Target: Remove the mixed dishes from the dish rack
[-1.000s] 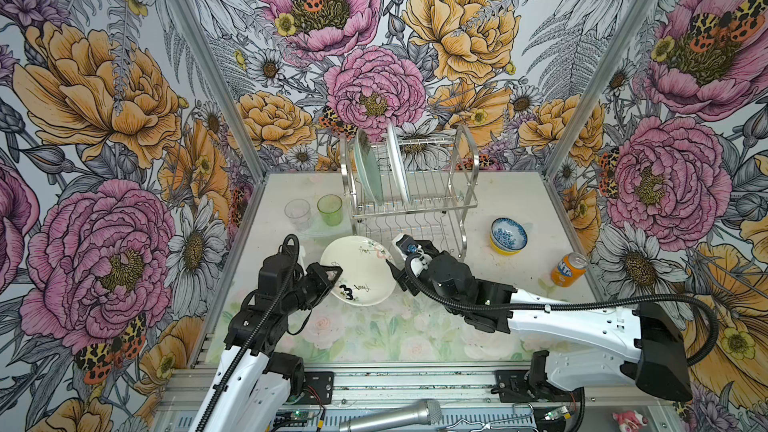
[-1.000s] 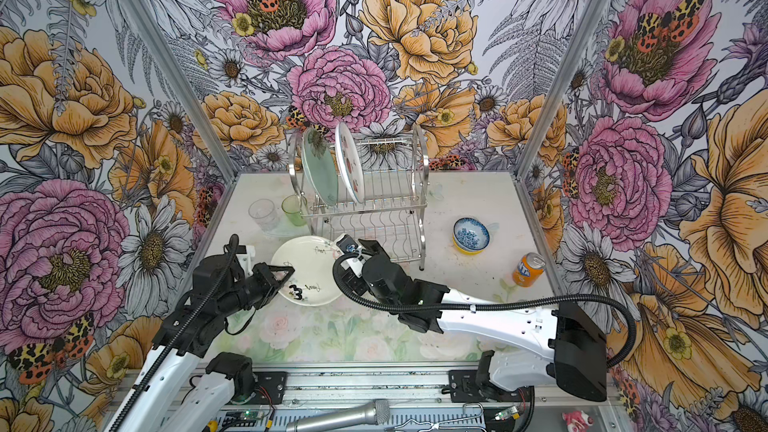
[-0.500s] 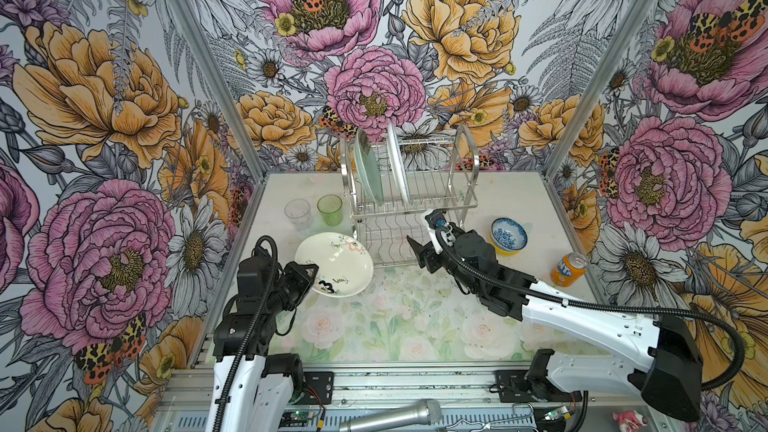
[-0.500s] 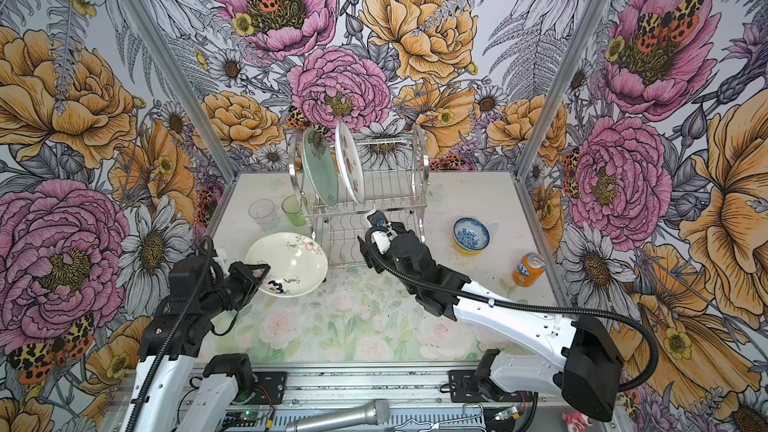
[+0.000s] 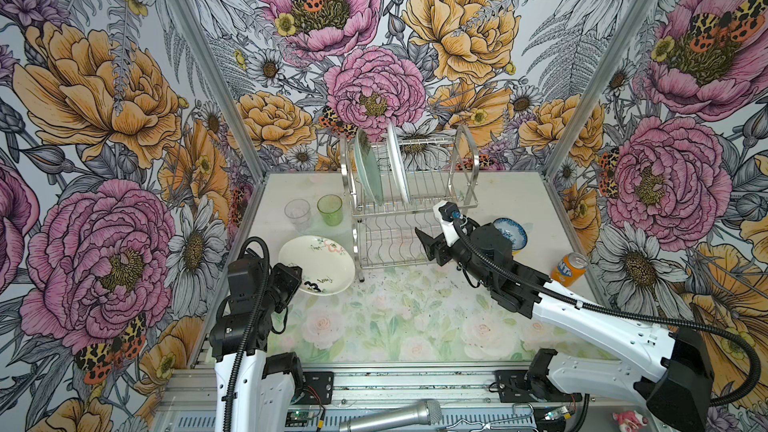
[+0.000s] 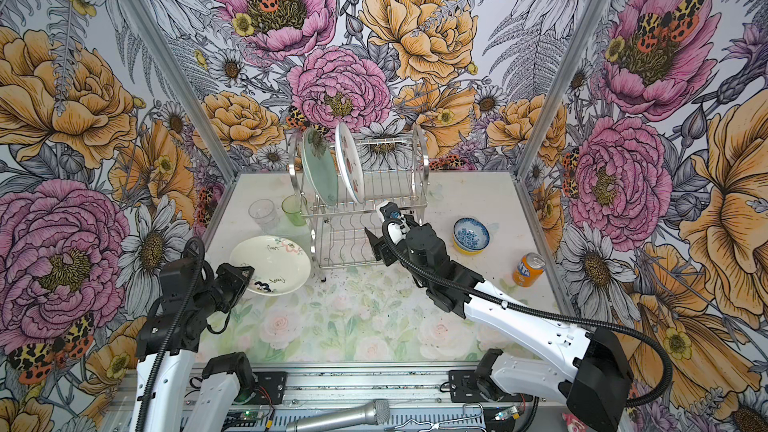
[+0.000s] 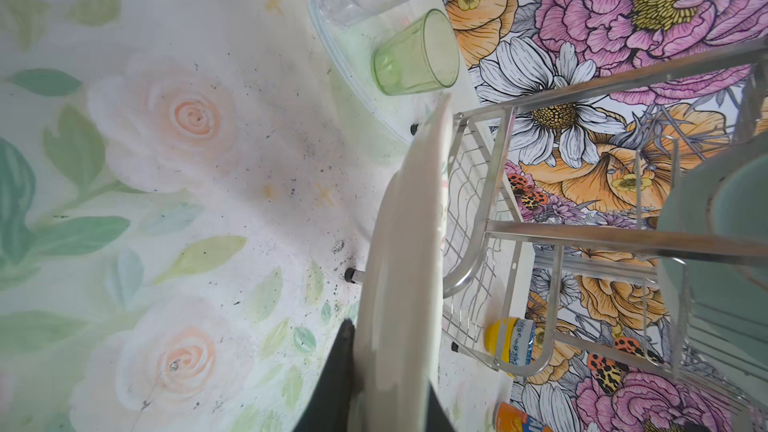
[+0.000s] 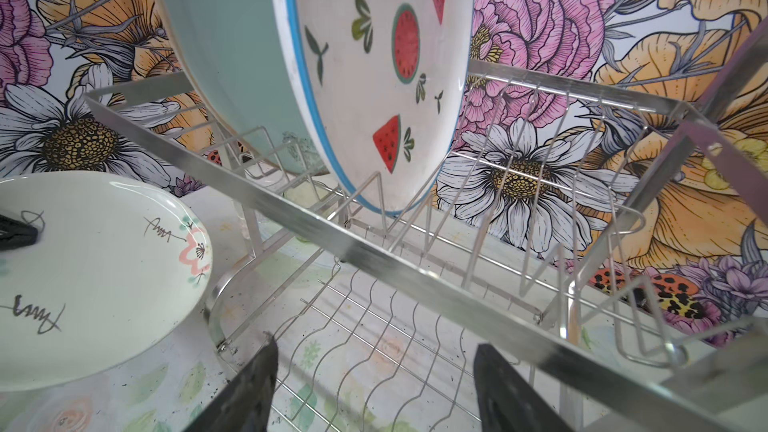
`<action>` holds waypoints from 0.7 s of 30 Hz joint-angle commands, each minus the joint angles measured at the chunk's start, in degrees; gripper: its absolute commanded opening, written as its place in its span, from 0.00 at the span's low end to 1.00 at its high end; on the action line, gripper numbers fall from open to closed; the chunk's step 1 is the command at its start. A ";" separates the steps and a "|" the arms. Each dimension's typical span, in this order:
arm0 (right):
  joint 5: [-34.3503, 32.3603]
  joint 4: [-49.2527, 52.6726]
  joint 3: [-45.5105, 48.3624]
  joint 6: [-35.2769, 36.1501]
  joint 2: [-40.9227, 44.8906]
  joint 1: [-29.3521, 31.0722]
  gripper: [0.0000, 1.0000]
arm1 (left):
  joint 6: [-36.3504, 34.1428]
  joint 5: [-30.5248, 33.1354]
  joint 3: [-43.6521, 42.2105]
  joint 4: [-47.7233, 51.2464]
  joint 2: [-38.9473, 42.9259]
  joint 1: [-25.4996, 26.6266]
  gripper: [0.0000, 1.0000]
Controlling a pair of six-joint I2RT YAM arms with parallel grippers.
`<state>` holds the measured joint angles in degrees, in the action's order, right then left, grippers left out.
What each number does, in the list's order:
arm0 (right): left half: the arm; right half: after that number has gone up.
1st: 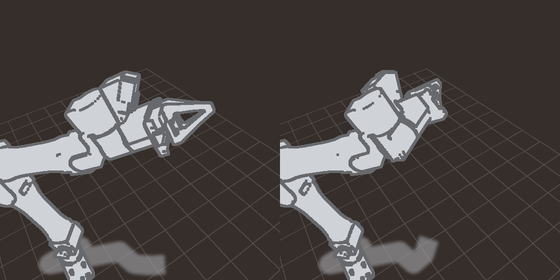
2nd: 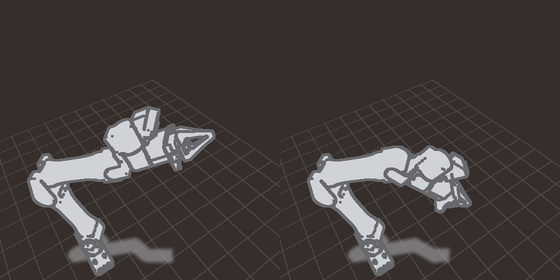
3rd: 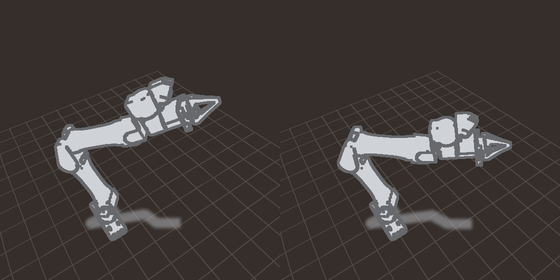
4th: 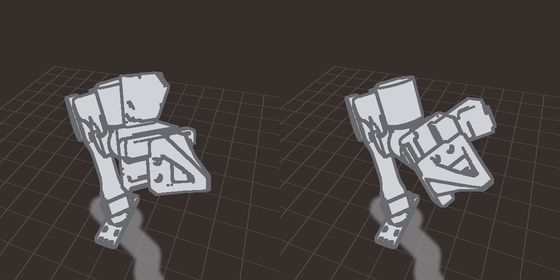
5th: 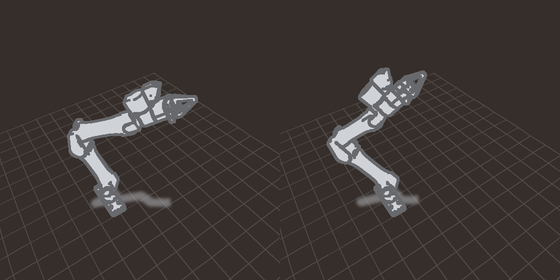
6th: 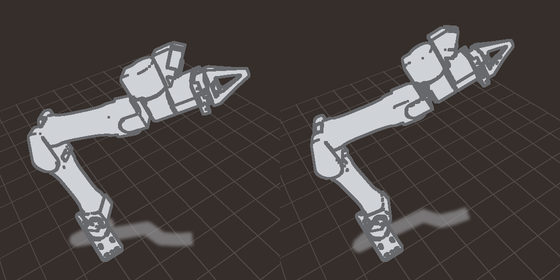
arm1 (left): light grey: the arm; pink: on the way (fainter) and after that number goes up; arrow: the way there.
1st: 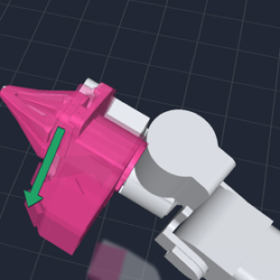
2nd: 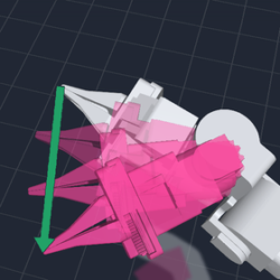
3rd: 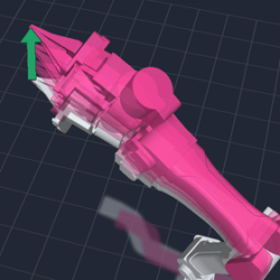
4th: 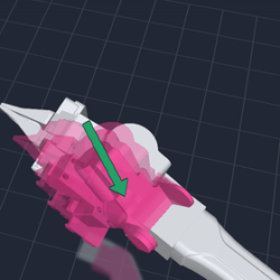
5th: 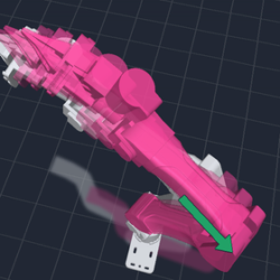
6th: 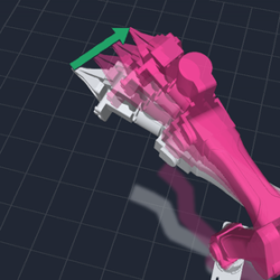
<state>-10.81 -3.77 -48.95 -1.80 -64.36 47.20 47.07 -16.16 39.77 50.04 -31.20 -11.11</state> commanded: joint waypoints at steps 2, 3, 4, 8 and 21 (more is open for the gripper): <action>1.49 -1.43 0.50 1.51 1.58 -0.09 0.76 | -2.38 5.19 1.33 -3.42 1.65 -1.28 0.00; 1.62 -1.46 0.46 1.53 1.69 -0.09 0.76 | -2.63 6.30 0.84 -3.48 1.38 -1.32 0.00; 1.75 -1.53 0.57 1.54 1.86 -0.15 0.77 | -2.69 7.49 0.06 -3.66 0.95 -1.42 0.00; 1.78 -1.52 0.87 1.45 2.30 -0.26 0.78 | -2.98 8.13 -3.28 -6.75 -1.32 -1.68 0.00; 1.17 -2.16 1.56 1.64 3.19 -0.19 1.00 | -2.28 8.60 -11.64 -21.57 -12.04 -2.74 0.00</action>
<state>-9.76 -3.81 -47.77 -0.40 -62.59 47.20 44.51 -7.46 28.16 39.09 -42.68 -13.32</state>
